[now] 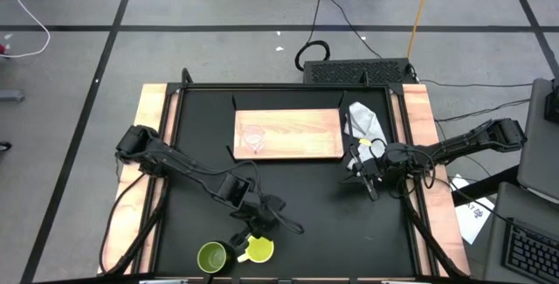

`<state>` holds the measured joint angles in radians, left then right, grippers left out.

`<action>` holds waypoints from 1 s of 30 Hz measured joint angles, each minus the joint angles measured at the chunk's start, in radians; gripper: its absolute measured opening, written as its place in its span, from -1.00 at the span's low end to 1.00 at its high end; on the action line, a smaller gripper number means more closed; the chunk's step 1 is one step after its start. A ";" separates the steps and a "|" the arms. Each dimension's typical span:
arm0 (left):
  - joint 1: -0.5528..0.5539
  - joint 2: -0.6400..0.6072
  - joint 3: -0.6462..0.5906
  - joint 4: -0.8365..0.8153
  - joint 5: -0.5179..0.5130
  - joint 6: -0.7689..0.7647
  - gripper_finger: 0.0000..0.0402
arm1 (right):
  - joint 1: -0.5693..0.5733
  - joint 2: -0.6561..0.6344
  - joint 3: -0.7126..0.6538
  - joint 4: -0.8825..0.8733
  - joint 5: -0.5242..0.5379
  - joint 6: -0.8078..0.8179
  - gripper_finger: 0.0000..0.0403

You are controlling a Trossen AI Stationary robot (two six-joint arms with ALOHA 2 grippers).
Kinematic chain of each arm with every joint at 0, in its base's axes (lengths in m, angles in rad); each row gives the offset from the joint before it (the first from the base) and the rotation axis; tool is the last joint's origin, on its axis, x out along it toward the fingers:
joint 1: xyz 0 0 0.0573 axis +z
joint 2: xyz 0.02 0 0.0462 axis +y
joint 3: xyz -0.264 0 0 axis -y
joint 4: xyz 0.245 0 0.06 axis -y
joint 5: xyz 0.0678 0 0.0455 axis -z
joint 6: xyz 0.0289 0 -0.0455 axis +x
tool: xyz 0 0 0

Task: Stack small to large cups/mugs on shelf
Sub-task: Put the yellow mug on the shelf

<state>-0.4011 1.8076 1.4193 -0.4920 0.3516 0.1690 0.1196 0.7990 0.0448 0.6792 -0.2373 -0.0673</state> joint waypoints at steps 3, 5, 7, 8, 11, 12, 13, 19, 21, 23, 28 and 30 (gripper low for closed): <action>0.000 -0.006 0.010 -0.001 -0.012 -0.022 -0.97 | 0.000 0.000 0.000 0.000 0.000 0.002 -1.00; -0.002 -0.005 0.015 -0.011 -0.013 -0.039 -0.92 | 0.000 0.000 0.000 0.000 0.000 0.001 -1.00; -0.007 -0.005 0.016 -0.011 -0.029 -0.047 -0.86 | 0.000 0.000 0.000 -0.002 0.000 0.001 -1.00; -0.010 -0.005 0.016 -0.011 -0.047 -0.049 -0.82 | 0.000 0.000 0.000 -0.002 0.000 0.002 -1.00; -0.017 -0.005 0.016 -0.019 -0.088 -0.071 -0.71 | 0.000 0.000 0.000 -0.002 0.000 0.002 -1.00; -0.019 -0.005 0.016 -0.026 -0.091 -0.072 -0.66 | 0.000 0.000 0.000 -0.002 0.000 0.002 -1.00; -0.021 -0.005 0.016 -0.035 -0.091 -0.073 -0.62 | 0.000 0.000 0.000 -0.002 0.000 0.002 -1.00; -0.023 -0.001 0.016 -0.082 -0.091 -0.069 -0.32 | 0.000 0.000 0.000 -0.002 0.000 0.001 -1.00; -0.025 -0.001 0.016 -0.090 -0.091 -0.056 -0.23 | 0.000 0.000 0.000 -0.002 0.000 0.001 -1.00; -0.029 0.000 0.016 -0.090 -0.088 -0.046 -0.14 | 0.000 0.000 0.000 -0.002 0.000 0.001 -1.00; -0.039 0.000 0.016 -0.072 -0.088 -0.035 0.04 | 0.000 0.000 0.000 -0.002 0.000 0.002 -1.00; -0.040 0.012 0.017 -0.053 -0.088 -0.035 0.10 | 0.000 0.000 0.000 -0.002 0.000 0.002 -1.00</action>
<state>-0.4412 1.8196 1.4362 -0.5446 0.2634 0.1336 0.1196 0.7990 0.0448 0.6773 -0.2371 -0.0658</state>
